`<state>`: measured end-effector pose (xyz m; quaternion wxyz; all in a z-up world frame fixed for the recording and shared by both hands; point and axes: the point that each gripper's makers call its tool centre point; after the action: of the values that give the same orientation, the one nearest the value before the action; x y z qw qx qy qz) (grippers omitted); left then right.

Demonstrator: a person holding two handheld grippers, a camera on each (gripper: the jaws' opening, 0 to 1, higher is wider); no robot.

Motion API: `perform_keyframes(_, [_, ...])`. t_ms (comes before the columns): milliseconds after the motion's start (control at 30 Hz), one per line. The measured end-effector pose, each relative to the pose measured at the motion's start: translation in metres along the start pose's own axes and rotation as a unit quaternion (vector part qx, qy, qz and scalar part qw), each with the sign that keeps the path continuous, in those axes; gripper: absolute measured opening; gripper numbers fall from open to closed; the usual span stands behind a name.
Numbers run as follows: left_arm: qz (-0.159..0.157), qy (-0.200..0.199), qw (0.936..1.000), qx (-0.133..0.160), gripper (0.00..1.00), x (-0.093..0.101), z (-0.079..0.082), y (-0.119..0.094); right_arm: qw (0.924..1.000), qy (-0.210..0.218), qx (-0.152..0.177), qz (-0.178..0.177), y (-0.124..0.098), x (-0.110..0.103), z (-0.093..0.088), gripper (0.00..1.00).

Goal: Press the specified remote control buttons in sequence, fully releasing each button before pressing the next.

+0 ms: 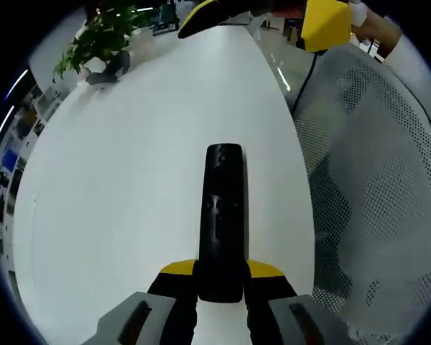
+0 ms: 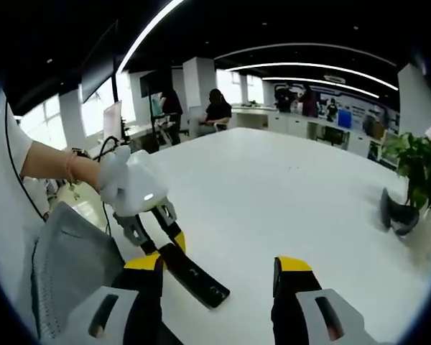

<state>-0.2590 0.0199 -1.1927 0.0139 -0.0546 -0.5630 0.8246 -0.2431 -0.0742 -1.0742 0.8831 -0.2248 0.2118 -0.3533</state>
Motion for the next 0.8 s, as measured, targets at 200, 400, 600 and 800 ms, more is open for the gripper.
perform_keyframes(200, [0.0, 0.016, 0.9998, -0.009, 0.24, 0.011, 0.0, -0.001, 0.9987, -0.025, -0.037, 0.024, 0.003, -0.01, -0.012, 0.56])
perform_keyframes(400, [0.003, 0.037, 0.9992, -0.017, 0.24, 0.018, 0.0, -0.002, 0.9858, -0.105, -0.116, 0.062, 0.006, -0.023, -0.036, 0.49])
perform_keyframes(600, [0.003, 0.052, 0.9984, -0.023, 0.24, 0.017, 0.0, -0.002, 0.9546, -0.209, -0.188, 0.098, 0.013, -0.028, -0.052, 0.4])
perform_keyframes(800, [-0.002, 0.044, 0.9987, -0.024, 0.24, 0.018, 0.0, -0.001, 0.9191, -0.277, -0.25, 0.127, 0.019, -0.027, -0.064, 0.3])
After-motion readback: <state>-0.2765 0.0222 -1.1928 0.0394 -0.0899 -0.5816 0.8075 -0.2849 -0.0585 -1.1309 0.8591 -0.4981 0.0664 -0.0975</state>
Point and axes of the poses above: the point that each gripper's makers call its tool centre point, and the gripper's own axes: y roughly forward along the fingers, x roughly to its right, z roughly out of its top, and after that the axes turned 10 degrees about y, right-handed
